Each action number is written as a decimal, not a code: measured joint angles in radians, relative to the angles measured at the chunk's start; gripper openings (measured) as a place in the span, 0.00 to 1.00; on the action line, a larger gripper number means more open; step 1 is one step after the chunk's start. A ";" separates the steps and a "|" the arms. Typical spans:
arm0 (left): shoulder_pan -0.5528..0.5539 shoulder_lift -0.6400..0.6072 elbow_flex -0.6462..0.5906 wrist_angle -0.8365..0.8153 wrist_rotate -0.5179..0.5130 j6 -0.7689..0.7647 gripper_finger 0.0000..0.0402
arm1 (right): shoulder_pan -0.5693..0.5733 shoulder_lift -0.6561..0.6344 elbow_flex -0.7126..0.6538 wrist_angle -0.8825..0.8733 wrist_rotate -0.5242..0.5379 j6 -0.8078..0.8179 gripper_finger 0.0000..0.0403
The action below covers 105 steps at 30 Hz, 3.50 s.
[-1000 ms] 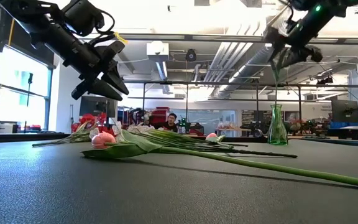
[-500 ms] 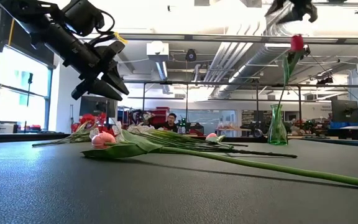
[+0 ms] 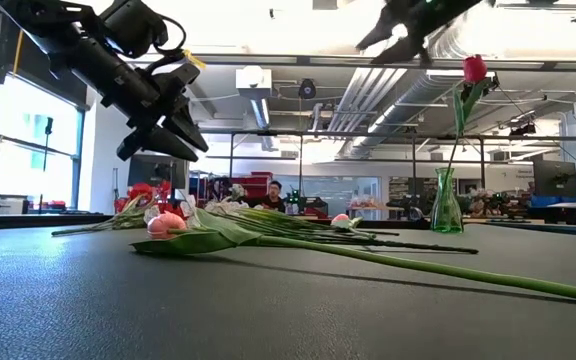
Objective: Sort flowers into vase by color
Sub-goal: Put the top white flowers into the green vase
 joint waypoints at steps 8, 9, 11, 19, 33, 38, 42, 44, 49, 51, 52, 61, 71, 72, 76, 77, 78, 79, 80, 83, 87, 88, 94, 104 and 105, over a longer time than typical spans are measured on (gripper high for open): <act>-0.016 0.000 0.000 0.000 0.036 -0.009 0.28 | 0.095 0.222 0.000 0.033 -0.012 -0.084 0.58; -0.019 0.000 0.000 -0.001 0.036 -0.009 0.28 | 0.103 0.248 0.000 0.032 -0.018 -0.099 0.58; -0.021 0.000 0.000 -0.004 0.036 -0.008 0.28 | 0.118 0.302 0.007 0.018 -0.033 -0.128 0.58; -0.021 0.000 0.000 -0.006 0.035 0.028 0.28 | 0.158 0.561 0.226 -0.196 -0.035 -0.286 0.58; -0.021 0.000 0.000 -0.007 0.035 0.028 0.28 | 0.144 0.922 0.509 -0.463 -0.116 -0.307 0.58; -0.021 0.000 0.000 -0.007 0.032 0.028 0.28 | 0.119 0.939 0.505 -0.475 -0.106 -0.309 0.58; -0.021 0.000 0.000 -0.008 0.019 0.028 0.28 | 0.082 0.946 0.502 -0.515 -0.112 -0.303 0.58; -0.021 0.000 0.000 -0.010 0.006 0.028 0.28 | 0.067 0.947 0.502 -0.529 -0.112 -0.310 0.58; -0.020 0.000 0.000 -0.010 0.004 0.028 0.28 | 0.042 0.979 0.502 -0.545 -0.120 -0.325 0.55; -0.021 0.000 0.000 -0.010 0.004 0.024 0.28 | 0.041 0.992 0.502 -0.553 -0.139 -0.326 0.51; -0.021 0.000 0.000 -0.011 0.005 0.021 0.28 | 0.040 0.998 0.502 -0.558 -0.147 -0.325 0.50; -0.024 0.000 0.000 -0.022 0.005 -0.001 0.28 | 0.051 1.024 0.505 -0.558 -0.144 -0.326 0.38; -0.024 0.000 0.000 -0.028 -0.017 0.000 0.28 | 0.053 1.027 0.504 -0.548 -0.144 -0.296 0.28; -0.024 0.000 0.000 -0.028 -0.018 0.000 0.28 | 0.052 1.025 0.504 -0.550 -0.152 -0.277 0.26; -0.024 0.000 0.000 -0.029 -0.013 0.000 0.28 | 0.053 1.006 0.500 -0.561 -0.107 -0.256 0.24; -0.025 0.000 0.000 -0.030 -0.013 -0.001 0.28 | 0.053 0.998 0.498 -0.567 -0.094 -0.254 0.25; -0.025 0.000 0.000 -0.030 -0.012 0.000 0.28 | 0.054 0.988 0.497 -0.568 -0.091 -0.254 0.26; -0.025 0.000 0.000 -0.031 -0.012 0.000 0.28 | 0.054 0.976 0.497 -0.564 -0.091 -0.253 0.27; -0.025 0.000 0.000 -0.031 -0.012 0.000 0.28 | 0.052 0.962 0.497 -0.558 -0.091 -0.247 0.29; -0.025 0.000 0.000 -0.032 -0.012 0.006 0.28 | 0.048 0.936 0.499 -0.546 -0.114 -0.246 0.35; -0.025 0.000 0.000 -0.033 -0.017 0.020 0.28 | 0.056 0.947 0.499 -0.510 -0.151 -0.246 0.45; -0.025 0.000 0.000 -0.033 -0.018 0.026 0.28 | 0.062 0.955 0.499 -0.495 -0.161 -0.246 0.48; -0.025 0.000 0.000 -0.037 -0.018 0.028 0.28 | 0.108 1.000 0.497 -0.502 -0.166 -0.252 0.53; -0.024 0.000 0.000 -0.038 -0.022 0.053 0.28 | 0.114 1.060 0.506 -0.536 -0.149 -0.263 0.22; -0.024 0.000 0.000 -0.038 -0.023 0.053 0.28 | 0.111 1.060 0.506 -0.540 -0.154 -0.263 0.18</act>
